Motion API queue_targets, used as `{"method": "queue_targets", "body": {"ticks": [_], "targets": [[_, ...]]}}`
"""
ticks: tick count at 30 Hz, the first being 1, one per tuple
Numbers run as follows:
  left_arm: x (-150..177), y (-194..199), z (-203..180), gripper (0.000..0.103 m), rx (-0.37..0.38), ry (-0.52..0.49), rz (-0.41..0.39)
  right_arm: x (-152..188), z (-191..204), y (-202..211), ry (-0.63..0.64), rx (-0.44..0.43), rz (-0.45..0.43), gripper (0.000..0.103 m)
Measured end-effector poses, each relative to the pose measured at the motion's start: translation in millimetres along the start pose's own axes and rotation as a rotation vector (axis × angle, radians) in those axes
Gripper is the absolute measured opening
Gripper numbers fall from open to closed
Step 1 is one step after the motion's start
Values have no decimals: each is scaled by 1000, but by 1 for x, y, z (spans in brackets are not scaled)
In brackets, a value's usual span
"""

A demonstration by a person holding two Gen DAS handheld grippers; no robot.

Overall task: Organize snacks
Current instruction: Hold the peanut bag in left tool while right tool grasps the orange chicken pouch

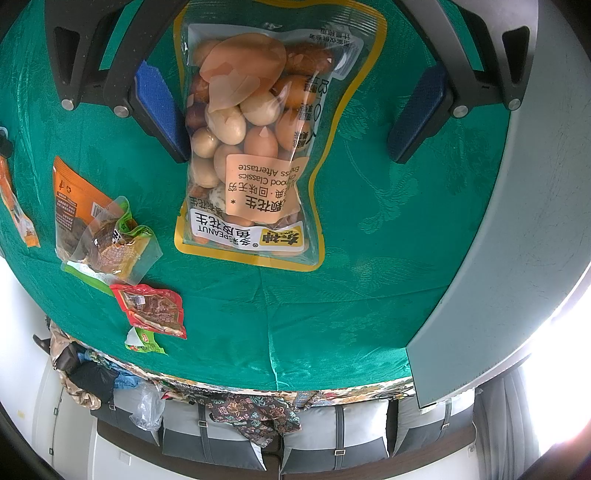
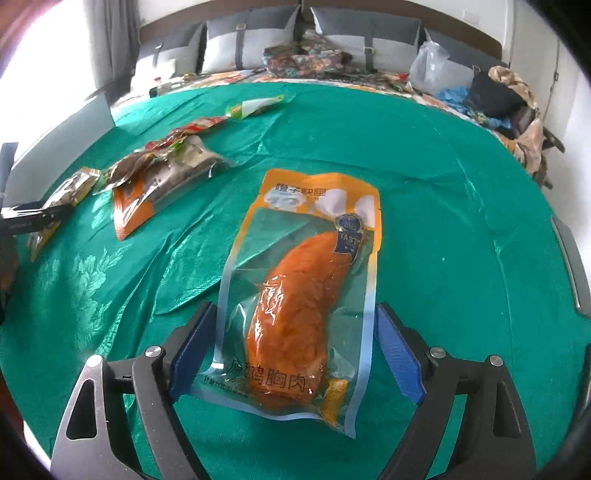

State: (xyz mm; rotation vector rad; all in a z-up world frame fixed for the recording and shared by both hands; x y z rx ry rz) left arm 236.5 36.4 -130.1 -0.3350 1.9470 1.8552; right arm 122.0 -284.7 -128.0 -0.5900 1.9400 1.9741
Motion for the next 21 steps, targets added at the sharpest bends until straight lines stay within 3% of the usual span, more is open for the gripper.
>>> {"method": "queue_targets", "body": {"ticks": [21], "targets": [[0,0,0,103,0,0,0,0,-1,0,-1,0,-1,88]]}}
Point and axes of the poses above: each gripper's, at about its wrist camera, not at the fingertips, and y roughly against the way its jaws point, z to its left, x to its underside, the point moved 6 cm from there along -y, roughly the way its jaws point, and after that the axes turned 8 degrees about z, right-handed, at the moved point
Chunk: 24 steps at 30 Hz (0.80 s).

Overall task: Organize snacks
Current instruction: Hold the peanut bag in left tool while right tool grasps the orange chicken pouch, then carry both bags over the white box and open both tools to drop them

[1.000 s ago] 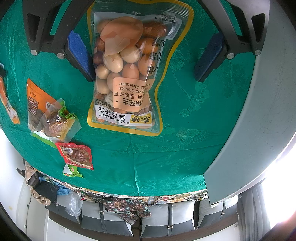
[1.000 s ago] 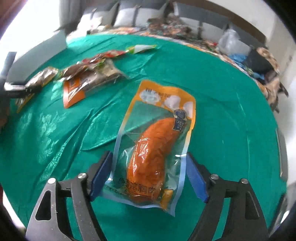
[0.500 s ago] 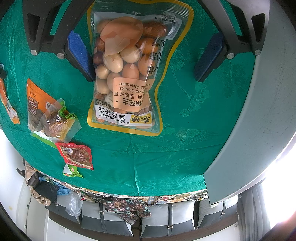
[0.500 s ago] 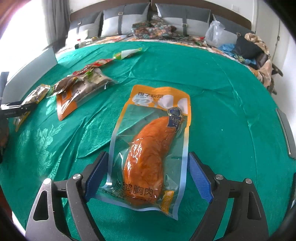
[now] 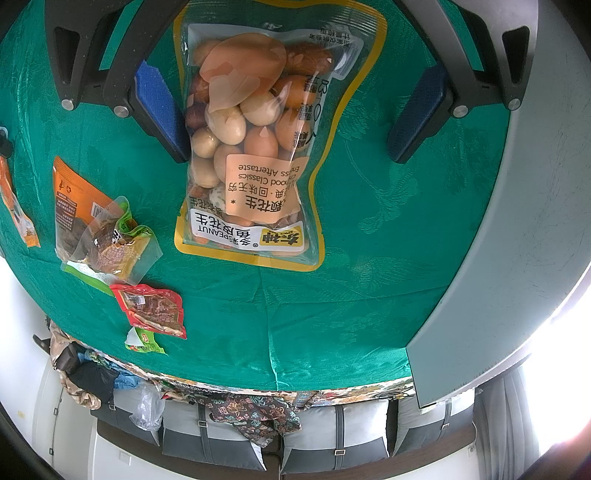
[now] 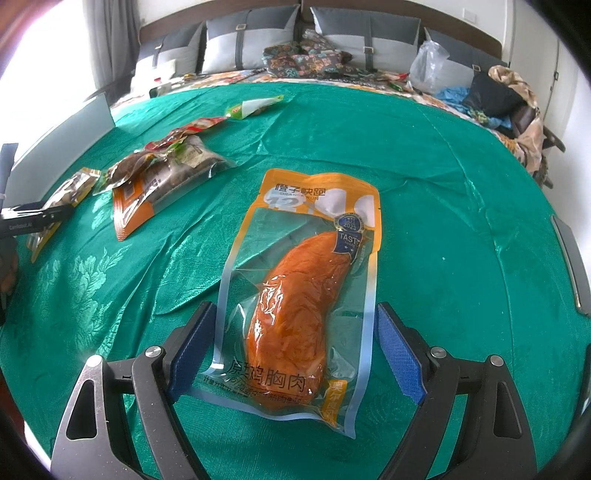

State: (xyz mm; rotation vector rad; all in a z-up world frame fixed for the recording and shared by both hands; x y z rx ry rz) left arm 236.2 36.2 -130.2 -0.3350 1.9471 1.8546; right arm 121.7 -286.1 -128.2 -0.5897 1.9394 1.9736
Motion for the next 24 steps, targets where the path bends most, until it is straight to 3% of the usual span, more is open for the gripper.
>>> {"method": "queue_targets", "body": {"ticks": [19,22,24], "targets": [[0,0,0,103,0,0,0,0,-1,0,-1,0,0,88],[0,0,0,103,0,0,0,-3,-1,-1,6,-27,15,89],[0,0,0,103,1,0,0,-5,-7,1,-22,-99,50,87]]}}
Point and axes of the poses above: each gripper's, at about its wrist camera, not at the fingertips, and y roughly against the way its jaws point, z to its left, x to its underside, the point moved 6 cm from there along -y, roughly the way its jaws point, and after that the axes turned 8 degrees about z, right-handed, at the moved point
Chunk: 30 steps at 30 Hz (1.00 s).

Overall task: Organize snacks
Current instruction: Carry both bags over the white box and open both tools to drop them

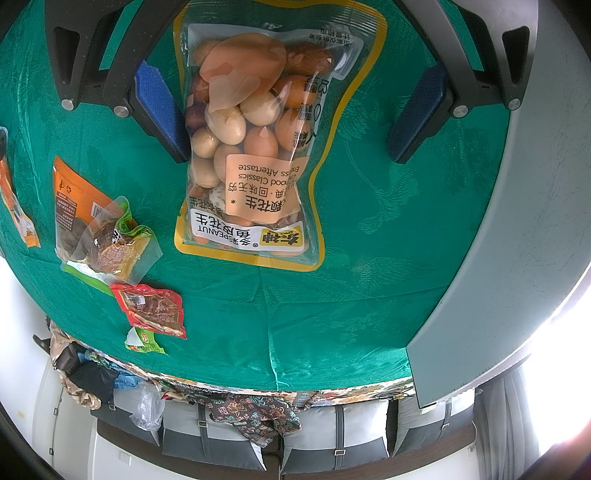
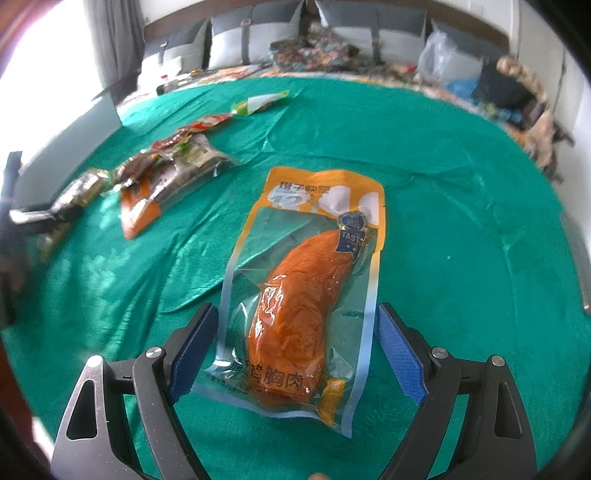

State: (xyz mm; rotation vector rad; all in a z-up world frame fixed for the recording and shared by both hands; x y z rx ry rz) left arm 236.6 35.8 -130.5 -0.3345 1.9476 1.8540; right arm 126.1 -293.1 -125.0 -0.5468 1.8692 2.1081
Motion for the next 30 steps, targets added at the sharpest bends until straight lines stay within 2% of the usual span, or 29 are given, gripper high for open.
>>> {"method": "queue_targets", "body": {"ticks": [2,6,9,11,13,14,15,17,19,20,21,24,26,30], "targets": [[0,0,0,103,0,0,0,-1,-13,6,-77,-66,27,87],[0,0,1,103,-1,0,0,-7,-28,4,-206,-96,108,88],[-5,-3,0,103,-8,14,13,-13,-17,-3,-206,-59,175,89],[-7,-5,-1,103,-14,26,64,-18,-2,-12,-151,32,224,89],[-10,-2,-3,84,1,11,93,-19,12,-21,-60,136,270,88],[-11,4,-8,55,14,-27,85,-21,18,-21,-31,141,269,83],[-10,7,-10,55,-9,-64,98,-21,18,-21,-34,124,278,80],[-2,12,-9,55,56,-84,131,-18,14,-15,-45,116,301,73],[9,23,-3,54,75,-75,126,-17,10,1,-67,75,270,53],[12,28,0,54,96,-57,118,-15,5,14,-117,38,262,42],[17,35,3,54,126,-28,110,-13,1,22,-160,12,252,39],[31,60,15,54,213,71,87,-4,-5,43,-241,-64,216,38],[36,81,23,55,268,134,63,-1,-2,54,-300,-164,176,38],[37,138,52,55,360,238,-18,-12,25,78,-334,-319,108,38]]}}
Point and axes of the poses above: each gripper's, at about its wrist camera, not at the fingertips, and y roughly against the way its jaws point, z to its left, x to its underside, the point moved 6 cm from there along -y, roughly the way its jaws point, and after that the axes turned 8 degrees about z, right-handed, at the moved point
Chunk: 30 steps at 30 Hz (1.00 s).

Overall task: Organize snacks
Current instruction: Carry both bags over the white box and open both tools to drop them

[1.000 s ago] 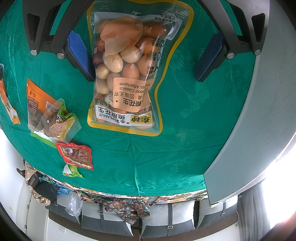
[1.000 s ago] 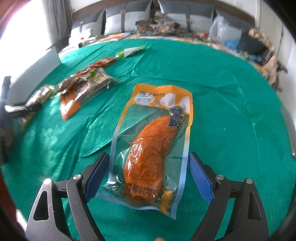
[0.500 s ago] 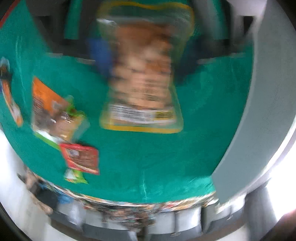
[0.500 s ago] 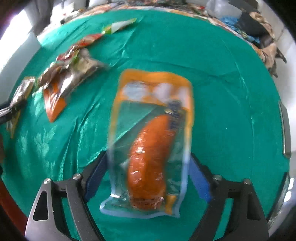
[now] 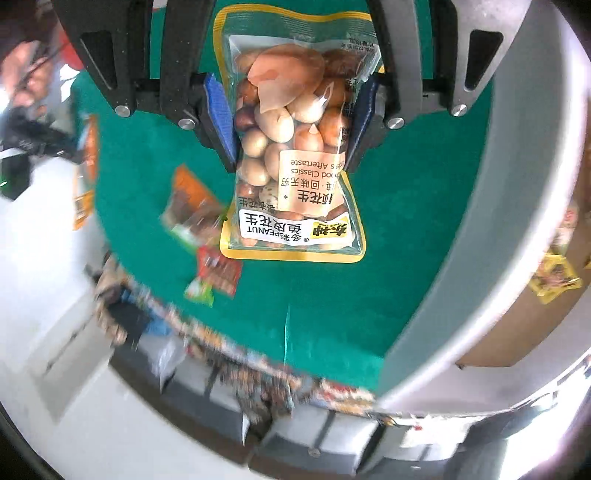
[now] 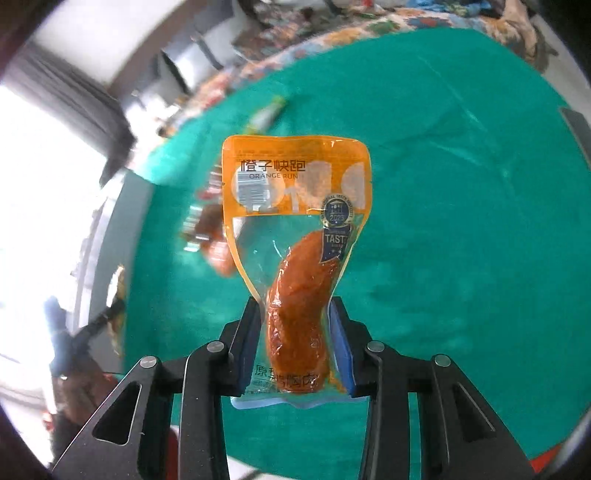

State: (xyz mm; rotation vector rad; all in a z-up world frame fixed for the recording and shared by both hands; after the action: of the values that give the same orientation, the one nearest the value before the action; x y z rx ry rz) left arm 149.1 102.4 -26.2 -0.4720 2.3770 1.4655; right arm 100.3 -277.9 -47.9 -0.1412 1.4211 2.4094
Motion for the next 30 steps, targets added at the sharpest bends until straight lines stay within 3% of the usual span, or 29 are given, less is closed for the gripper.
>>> {"method": "queue_targets", "body": {"ticks": [3,6,9,12,13,15,18,21,24,27,30], "targets": [[-12,50,15,55,13,23,-74,-7,56,8,64,-113,-15,38],[-26,104,52,55,-46,52,-152,-15,133,8,174,-219,-12,38],[-33,144,104,55,-174,89,-202,-16,229,-5,304,-326,17,39],[-32,160,158,59,-326,131,-196,-7,324,-29,420,-412,71,41],[-28,165,176,62,-377,147,-198,-3,346,-36,443,-428,86,43],[-24,165,205,83,-465,188,-179,5,397,-67,478,-459,118,65],[-14,165,230,84,-547,232,-166,15,442,-118,492,-420,216,72],[-1,174,226,90,-516,250,-209,18,439,-136,490,-388,220,71],[3,166,200,94,-445,237,-241,15,396,-136,505,-299,142,72],[-2,143,142,94,-290,168,-240,10,330,-140,513,-117,65,72],[-3,117,80,101,-187,65,-221,8,229,-127,515,155,-62,72]]}}
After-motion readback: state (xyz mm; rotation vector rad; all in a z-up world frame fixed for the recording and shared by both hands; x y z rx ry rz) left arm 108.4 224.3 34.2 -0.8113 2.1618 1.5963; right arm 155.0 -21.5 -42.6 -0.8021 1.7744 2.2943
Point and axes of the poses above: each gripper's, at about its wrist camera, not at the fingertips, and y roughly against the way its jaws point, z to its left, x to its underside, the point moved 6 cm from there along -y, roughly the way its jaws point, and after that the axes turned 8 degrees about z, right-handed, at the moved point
